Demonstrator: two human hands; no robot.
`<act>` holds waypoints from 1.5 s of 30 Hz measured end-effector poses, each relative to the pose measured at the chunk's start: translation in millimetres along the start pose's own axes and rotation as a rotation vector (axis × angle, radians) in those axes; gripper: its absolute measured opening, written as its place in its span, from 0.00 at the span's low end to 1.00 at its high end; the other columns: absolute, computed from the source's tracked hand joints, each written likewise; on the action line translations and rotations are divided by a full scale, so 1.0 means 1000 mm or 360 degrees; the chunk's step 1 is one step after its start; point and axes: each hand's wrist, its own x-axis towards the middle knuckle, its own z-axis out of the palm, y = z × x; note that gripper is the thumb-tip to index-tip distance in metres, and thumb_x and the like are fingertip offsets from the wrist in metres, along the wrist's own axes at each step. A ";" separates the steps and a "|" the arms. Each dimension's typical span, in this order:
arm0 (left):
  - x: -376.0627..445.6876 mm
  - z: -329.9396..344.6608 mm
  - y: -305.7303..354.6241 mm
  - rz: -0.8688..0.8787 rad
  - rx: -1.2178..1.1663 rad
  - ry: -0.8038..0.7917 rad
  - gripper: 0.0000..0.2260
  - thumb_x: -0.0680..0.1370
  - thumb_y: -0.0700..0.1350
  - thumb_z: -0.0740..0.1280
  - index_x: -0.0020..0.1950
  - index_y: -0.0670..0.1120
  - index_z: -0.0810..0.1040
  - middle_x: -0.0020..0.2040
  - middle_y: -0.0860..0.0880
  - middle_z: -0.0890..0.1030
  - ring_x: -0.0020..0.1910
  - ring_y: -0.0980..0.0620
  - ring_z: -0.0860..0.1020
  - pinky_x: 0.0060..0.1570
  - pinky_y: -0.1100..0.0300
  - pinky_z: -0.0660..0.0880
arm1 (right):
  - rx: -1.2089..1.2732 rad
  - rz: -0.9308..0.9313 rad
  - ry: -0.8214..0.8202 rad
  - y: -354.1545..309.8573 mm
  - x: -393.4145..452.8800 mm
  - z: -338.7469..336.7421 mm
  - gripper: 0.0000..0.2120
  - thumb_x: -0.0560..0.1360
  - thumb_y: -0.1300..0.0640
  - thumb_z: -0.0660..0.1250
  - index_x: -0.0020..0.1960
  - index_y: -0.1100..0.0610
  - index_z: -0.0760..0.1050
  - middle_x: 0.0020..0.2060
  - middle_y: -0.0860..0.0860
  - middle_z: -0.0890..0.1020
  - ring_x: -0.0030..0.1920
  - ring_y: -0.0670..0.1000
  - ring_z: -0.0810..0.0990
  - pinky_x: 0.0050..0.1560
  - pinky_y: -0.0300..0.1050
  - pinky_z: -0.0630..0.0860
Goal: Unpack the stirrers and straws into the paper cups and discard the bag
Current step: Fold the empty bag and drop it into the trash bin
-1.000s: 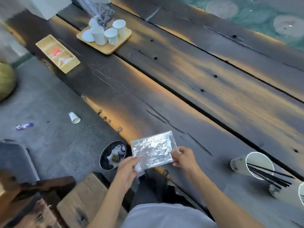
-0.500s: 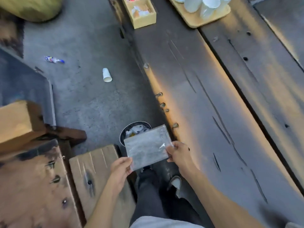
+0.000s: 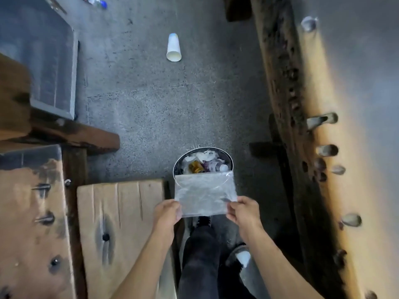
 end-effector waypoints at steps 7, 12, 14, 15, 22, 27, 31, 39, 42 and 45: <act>0.101 0.033 -0.037 -0.0153 -0.0114 0.0092 0.07 0.79 0.31 0.61 0.42 0.37 0.73 0.30 0.46 0.72 0.23 0.55 0.67 0.20 0.67 0.63 | -0.0190 -0.0033 0.0112 0.020 0.108 0.028 0.09 0.77 0.69 0.64 0.42 0.59 0.78 0.41 0.56 0.83 0.38 0.50 0.80 0.36 0.42 0.78; 0.143 0.051 -0.046 -0.0131 -0.0087 0.0186 0.07 0.80 0.33 0.62 0.43 0.39 0.76 0.33 0.45 0.75 0.28 0.52 0.70 0.25 0.64 0.65 | -0.0302 -0.0082 0.0139 0.029 0.160 0.045 0.06 0.73 0.68 0.65 0.43 0.64 0.80 0.37 0.57 0.82 0.37 0.54 0.79 0.38 0.48 0.77; 0.153 0.056 -0.044 -0.0094 -0.0109 0.0216 0.09 0.79 0.33 0.62 0.40 0.40 0.75 0.32 0.45 0.75 0.28 0.52 0.70 0.28 0.63 0.65 | -0.0335 -0.0113 0.0135 0.028 0.171 0.052 0.09 0.74 0.70 0.63 0.40 0.62 0.80 0.37 0.60 0.82 0.35 0.56 0.78 0.39 0.51 0.76; 0.157 0.058 -0.043 -0.0080 -0.0110 0.0229 0.11 0.79 0.32 0.62 0.38 0.40 0.74 0.31 0.45 0.74 0.28 0.51 0.69 0.28 0.62 0.65 | -0.0336 -0.0128 0.0122 0.026 0.174 0.056 0.11 0.74 0.70 0.63 0.38 0.59 0.79 0.37 0.60 0.82 0.35 0.56 0.78 0.40 0.51 0.77; 0.150 0.062 -0.040 -0.0103 0.0027 0.0212 0.09 0.80 0.36 0.63 0.41 0.43 0.76 0.36 0.46 0.77 0.33 0.52 0.73 0.35 0.63 0.72 | -0.0372 -0.0179 0.0142 0.022 0.179 0.056 0.05 0.74 0.65 0.66 0.47 0.66 0.79 0.38 0.59 0.81 0.39 0.55 0.77 0.39 0.51 0.70; 0.132 0.060 -0.042 -0.0097 0.0098 0.0268 0.09 0.79 0.40 0.68 0.39 0.44 0.75 0.36 0.47 0.75 0.35 0.50 0.72 0.45 0.56 0.74 | -0.0476 -0.0226 0.0183 0.016 0.156 0.041 0.08 0.72 0.67 0.63 0.38 0.61 0.80 0.28 0.52 0.76 0.30 0.52 0.71 0.31 0.45 0.66; 0.098 0.061 -0.030 0.0041 0.0167 0.0228 0.05 0.79 0.42 0.67 0.53 0.41 0.77 0.43 0.44 0.78 0.46 0.45 0.76 0.56 0.52 0.75 | -0.0485 -0.0324 0.0126 0.005 0.120 0.027 0.08 0.73 0.65 0.63 0.48 0.64 0.80 0.36 0.55 0.80 0.38 0.54 0.76 0.40 0.45 0.70; -0.034 0.061 0.035 0.1047 0.0733 -0.0007 0.26 0.80 0.50 0.66 0.77 0.53 0.63 0.75 0.51 0.64 0.74 0.54 0.64 0.72 0.59 0.58 | -0.0600 -0.0990 -0.0043 -0.057 -0.004 0.002 0.27 0.78 0.54 0.64 0.76 0.52 0.65 0.72 0.49 0.72 0.69 0.50 0.72 0.70 0.42 0.65; -0.092 0.052 0.064 0.1382 0.0881 -0.0002 0.30 0.79 0.53 0.66 0.78 0.59 0.58 0.81 0.52 0.54 0.79 0.56 0.53 0.74 0.59 0.50 | -0.0666 -0.1302 -0.0040 -0.081 -0.067 -0.019 0.29 0.79 0.52 0.64 0.78 0.52 0.60 0.76 0.48 0.66 0.75 0.47 0.64 0.68 0.35 0.58; -0.155 0.041 0.095 0.1695 0.0970 0.0069 0.32 0.78 0.57 0.65 0.79 0.62 0.54 0.82 0.54 0.49 0.80 0.56 0.50 0.73 0.57 0.50 | -0.0682 -0.1585 0.0019 -0.099 -0.125 -0.043 0.30 0.79 0.50 0.64 0.78 0.51 0.58 0.77 0.47 0.64 0.77 0.46 0.60 0.76 0.44 0.56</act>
